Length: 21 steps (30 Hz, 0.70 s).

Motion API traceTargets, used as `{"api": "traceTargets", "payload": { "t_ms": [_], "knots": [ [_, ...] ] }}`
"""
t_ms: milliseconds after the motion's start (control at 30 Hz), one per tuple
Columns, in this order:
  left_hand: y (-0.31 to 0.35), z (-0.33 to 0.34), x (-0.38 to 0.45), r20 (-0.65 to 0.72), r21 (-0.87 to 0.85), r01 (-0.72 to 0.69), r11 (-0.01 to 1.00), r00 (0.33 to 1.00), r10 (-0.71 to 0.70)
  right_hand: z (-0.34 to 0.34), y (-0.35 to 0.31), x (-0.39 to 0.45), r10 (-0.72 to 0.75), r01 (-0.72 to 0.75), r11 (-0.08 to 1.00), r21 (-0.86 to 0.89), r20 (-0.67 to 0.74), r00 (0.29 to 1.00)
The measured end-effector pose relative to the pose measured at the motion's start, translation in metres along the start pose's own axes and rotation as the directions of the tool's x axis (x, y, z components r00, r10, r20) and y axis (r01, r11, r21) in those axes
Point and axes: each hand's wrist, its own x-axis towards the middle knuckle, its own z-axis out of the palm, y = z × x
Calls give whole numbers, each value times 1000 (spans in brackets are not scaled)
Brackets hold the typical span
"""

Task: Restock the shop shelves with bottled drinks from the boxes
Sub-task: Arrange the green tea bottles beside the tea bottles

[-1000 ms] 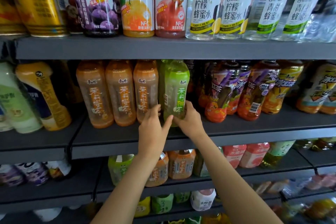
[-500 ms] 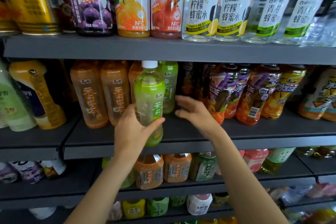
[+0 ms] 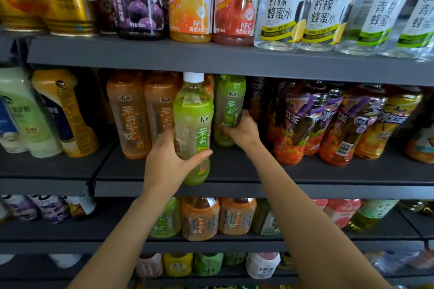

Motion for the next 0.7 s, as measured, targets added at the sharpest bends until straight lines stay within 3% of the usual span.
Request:
{"api": "traceTargets", "payload": {
  "t_ms": [100,167,233,267,300,400,600,700],
  "knots": [
    [1,1,0,-13,-19,-1,1000,1000,1,-2,-1,-2,9,-11,1000,25,76,997],
    [1,1,0,-18,-22,5,1000,1000,-6,-8,3,-2,53,-98,964,247,182,982],
    [2,1,1,-19,-22,-3,1000,1000,3,-17,10,0,128,-235,759,607,215,968],
    [2,1,1,-21,-28,-8,1000,1000,7,-22,15,4,169,-236,674,700,165,972],
    [1,1,0,-25,-35,-11,999,1000,11,-23,19,11,191,-196,670,716,89,978],
    [-1,3,0,-29,-52,-17,999,999,15,-15,18,31,122,-97,830,550,-8,993],
    [-4,7,-1,-43,-61,-5,998,999,2,2,10,59,24,-76,912,404,134,991],
    [-4,7,-1,-50,-71,-7,997,999,4,7,7,64,99,-156,854,496,139,985]
  ]
}}
